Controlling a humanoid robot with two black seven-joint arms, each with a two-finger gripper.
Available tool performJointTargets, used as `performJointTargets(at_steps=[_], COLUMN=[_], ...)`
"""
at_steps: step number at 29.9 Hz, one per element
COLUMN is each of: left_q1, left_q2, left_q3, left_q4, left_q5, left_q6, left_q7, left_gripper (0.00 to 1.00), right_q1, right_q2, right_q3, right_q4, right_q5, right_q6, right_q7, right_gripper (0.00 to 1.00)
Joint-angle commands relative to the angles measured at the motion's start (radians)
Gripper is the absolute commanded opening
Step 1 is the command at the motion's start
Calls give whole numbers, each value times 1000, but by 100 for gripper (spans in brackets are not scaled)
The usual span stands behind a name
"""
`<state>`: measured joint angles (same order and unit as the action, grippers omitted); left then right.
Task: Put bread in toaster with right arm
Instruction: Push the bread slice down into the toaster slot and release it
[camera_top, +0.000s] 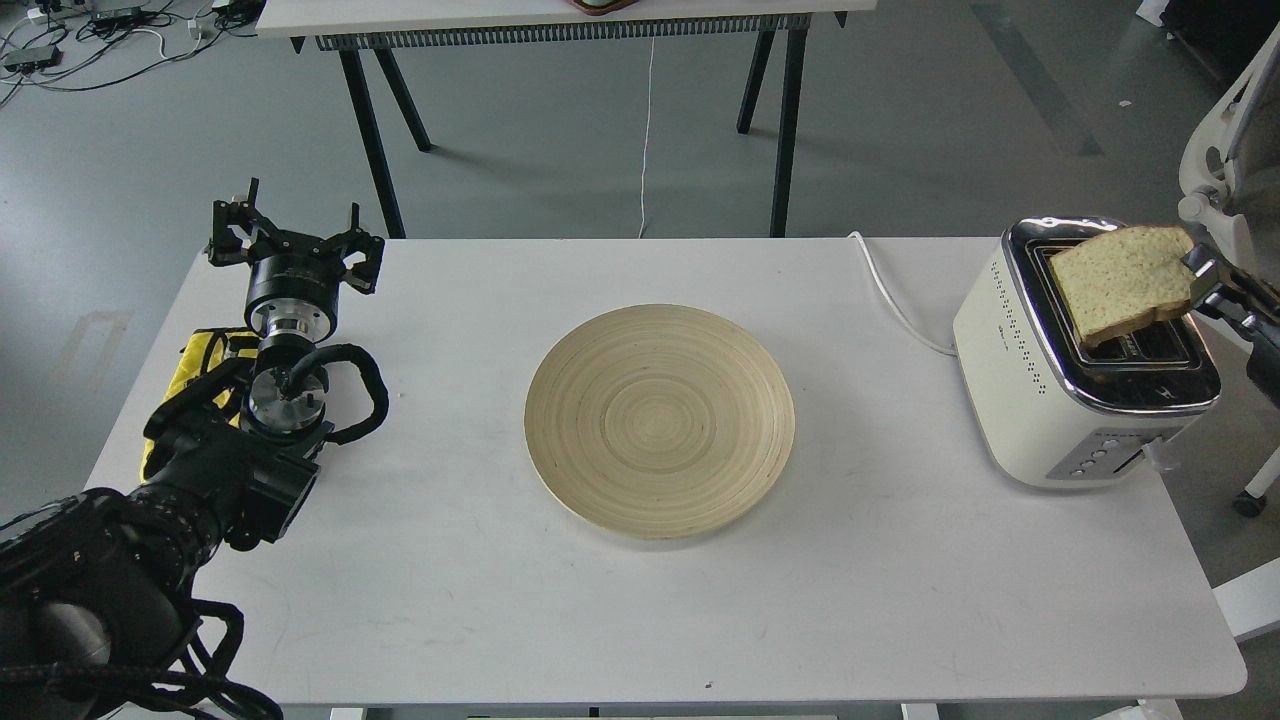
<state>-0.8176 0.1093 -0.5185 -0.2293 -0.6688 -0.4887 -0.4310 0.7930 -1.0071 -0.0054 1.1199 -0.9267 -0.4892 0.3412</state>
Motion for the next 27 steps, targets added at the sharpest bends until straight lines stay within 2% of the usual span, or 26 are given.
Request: performJointTargets(at_steps=[1, 7, 13, 16, 21, 27], left_q1=[0, 0, 0, 0, 0, 1], left_q2=[0, 0, 0, 0, 0, 0], left_q3=[0, 0, 0, 0, 0, 0], left_q4=[1, -1, 1, -1, -1, 1], left_q5=[0, 0, 0, 0, 0, 0], left_q6=[0, 0, 0, 0, 0, 0], left_q7=[0, 0, 0, 0, 0, 0], left_gripper=[100, 100, 100, 100, 100, 100], right_q1=[2, 6, 12, 14, 12, 14], right_q2=[44, 67, 65, 65, 61, 61], right_q3=[1, 13, 18, 22, 41, 74], right_q4=[-18, -28, -25, -23, -23, -22], right_q5=[0, 3, 5, 9, 11, 11], right_q6=[1, 1, 1, 1, 1, 1], right_q7=[-4, -10, -8, -7, -4, -5], right_gripper=[14, 28, 29, 33, 51, 66])
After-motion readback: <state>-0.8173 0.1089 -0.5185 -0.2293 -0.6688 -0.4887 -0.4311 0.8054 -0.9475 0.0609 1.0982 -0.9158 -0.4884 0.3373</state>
